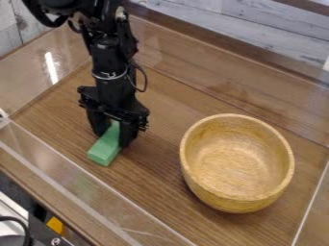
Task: Put the green block in the brown bowl
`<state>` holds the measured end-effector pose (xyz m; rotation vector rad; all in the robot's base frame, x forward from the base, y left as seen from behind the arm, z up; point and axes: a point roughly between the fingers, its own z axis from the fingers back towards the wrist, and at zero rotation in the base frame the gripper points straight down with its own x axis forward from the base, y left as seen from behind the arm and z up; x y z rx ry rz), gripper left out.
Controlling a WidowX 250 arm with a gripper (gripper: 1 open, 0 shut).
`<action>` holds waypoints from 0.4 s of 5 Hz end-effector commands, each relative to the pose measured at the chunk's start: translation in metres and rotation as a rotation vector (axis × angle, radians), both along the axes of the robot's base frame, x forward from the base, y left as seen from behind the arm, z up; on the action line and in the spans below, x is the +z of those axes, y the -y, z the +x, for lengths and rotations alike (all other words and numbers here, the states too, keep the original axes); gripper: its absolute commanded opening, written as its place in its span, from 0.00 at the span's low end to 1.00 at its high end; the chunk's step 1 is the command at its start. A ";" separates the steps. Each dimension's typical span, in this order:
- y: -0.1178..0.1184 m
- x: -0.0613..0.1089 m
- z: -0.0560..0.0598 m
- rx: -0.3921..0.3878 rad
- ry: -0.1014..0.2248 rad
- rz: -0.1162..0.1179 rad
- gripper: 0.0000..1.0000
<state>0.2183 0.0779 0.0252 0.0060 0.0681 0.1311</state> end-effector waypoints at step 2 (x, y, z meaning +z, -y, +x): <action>-0.005 0.017 0.004 0.011 0.045 0.017 0.00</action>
